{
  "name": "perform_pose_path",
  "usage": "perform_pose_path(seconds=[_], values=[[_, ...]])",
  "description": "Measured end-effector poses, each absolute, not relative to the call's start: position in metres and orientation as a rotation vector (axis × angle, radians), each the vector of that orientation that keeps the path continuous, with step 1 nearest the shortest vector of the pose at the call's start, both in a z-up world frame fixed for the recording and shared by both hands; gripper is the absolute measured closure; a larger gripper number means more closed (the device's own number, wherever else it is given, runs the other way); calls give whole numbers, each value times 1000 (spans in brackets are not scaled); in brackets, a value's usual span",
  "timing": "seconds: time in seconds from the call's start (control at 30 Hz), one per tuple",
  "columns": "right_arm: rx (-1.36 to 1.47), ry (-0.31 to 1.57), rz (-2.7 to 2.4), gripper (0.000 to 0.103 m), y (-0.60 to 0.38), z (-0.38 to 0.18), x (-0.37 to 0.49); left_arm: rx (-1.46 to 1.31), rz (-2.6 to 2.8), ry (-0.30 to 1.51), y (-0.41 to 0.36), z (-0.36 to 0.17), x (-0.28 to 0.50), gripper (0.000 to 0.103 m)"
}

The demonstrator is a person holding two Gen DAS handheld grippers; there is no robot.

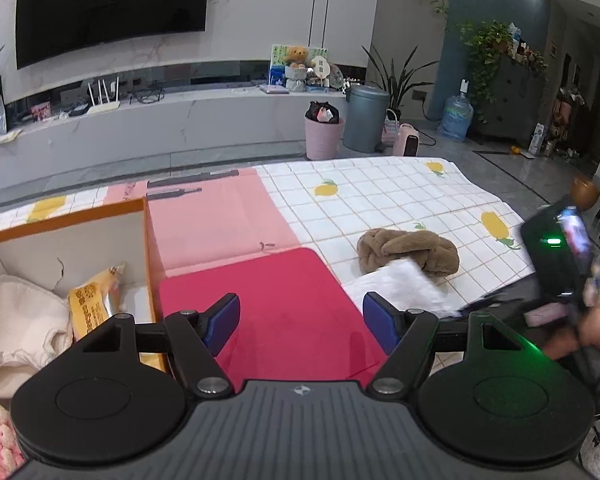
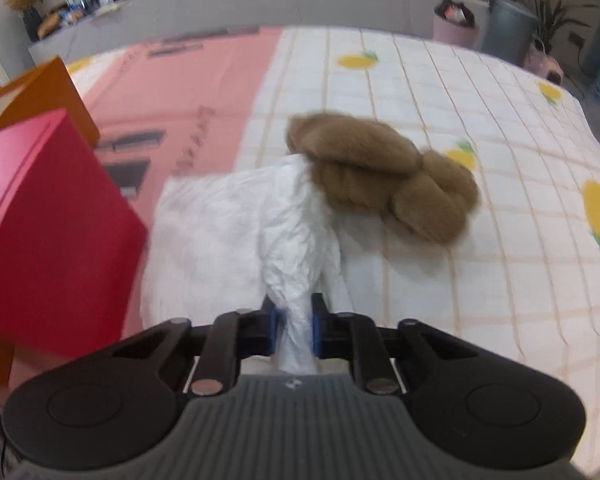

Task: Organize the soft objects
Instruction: 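Grasp the white cloth with the right tool while the left tool grasps the brown plush bear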

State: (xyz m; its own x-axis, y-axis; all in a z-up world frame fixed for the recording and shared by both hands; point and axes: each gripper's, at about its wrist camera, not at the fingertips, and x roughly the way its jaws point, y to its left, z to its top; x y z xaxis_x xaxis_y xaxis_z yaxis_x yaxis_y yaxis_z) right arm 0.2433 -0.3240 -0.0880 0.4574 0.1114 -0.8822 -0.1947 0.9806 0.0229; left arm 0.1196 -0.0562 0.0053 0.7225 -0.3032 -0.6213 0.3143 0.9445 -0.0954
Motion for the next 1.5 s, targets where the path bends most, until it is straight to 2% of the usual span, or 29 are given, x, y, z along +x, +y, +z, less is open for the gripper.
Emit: perform_pose_path(seconds=[0.1,0.17,0.2,0.23,0.3,0.4,0.5,0.7,1.27,1.37,1.5], values=[[-143,1128,140,93,-339,-84,227,12,-337,694,-53,4,118,21],[-95,1134,73,66,-354,-83,223,11,-340,695,-52,4,117,20],[-26,1127,57,37,-363,-80,223,10,-341,693,-51,5,116,20],[57,1107,65,15,-370,-76,224,10,-344,692,-51,6,115,20],[180,1068,111,6,-375,-68,227,-3,-355,700,-50,8,115,20],[203,1038,104,3,-360,-66,235,-29,-373,705,-48,9,115,20],[105,997,15,3,-334,-69,241,-27,-357,703,-47,11,117,20],[102,1060,-16,3,-306,-84,256,-63,-351,725,-39,10,122,21],[-85,1124,2,5,-294,-113,257,-29,-343,720,-45,9,113,20],[-82,1126,5,18,-301,-108,257,7,-333,718,-50,8,109,20],[-105,1119,21,42,-312,-103,257,26,-331,716,-58,9,108,21]])
